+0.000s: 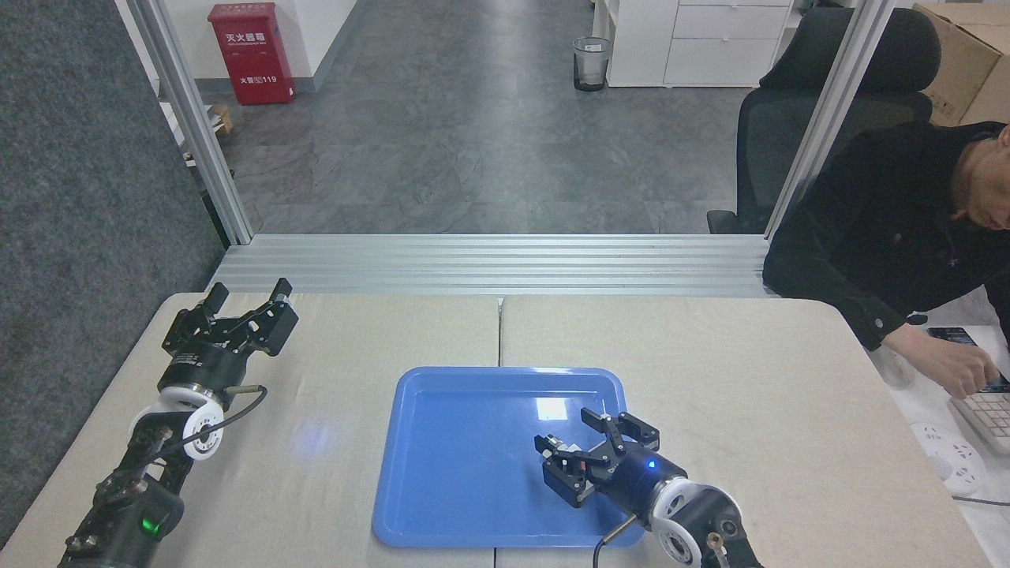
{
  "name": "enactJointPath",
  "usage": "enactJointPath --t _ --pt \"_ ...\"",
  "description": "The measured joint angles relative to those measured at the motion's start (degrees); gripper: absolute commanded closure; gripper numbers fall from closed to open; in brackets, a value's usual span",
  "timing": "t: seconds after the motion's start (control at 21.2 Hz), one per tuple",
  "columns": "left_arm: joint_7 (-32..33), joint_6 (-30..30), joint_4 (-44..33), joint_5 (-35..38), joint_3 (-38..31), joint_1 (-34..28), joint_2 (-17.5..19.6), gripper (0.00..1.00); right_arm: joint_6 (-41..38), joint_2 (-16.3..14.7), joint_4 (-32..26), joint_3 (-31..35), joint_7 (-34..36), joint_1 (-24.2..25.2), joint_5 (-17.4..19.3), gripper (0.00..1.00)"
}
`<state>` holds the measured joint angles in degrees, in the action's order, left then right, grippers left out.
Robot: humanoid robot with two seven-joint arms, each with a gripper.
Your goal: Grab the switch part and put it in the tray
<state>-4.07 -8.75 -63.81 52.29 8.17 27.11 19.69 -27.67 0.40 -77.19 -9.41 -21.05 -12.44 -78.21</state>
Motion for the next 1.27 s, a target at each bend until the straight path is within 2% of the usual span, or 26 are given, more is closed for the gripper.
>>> enactJointPath --t 0.19,0.42,0.75,1.27 --pt "0.0 0.0 0.0 0.0 0.0 0.0 0.0 0.0 5.15 0.18 0.71 3.1 6.17 -4.71 3.41 0.0" --pt "0.0 0.0 0.0 0.0 0.0 0.0 0.0 0.0 9.46 -3.36 2.17 8.08 13.6 -7.16 5.7 0.0" --pt "0.0 0.0 0.0 0.0 0.0 0.0 0.0 0.0 14.52 -7.41 3.71 12.74 15.0 -6.91 8.87 0.0" --pt "0.0 0.0 0.0 0.0 0.0 0.02 0.0 0.0 15.7 -9.81 4.22 15.56 14.79 -5.89 10.23 0.0"
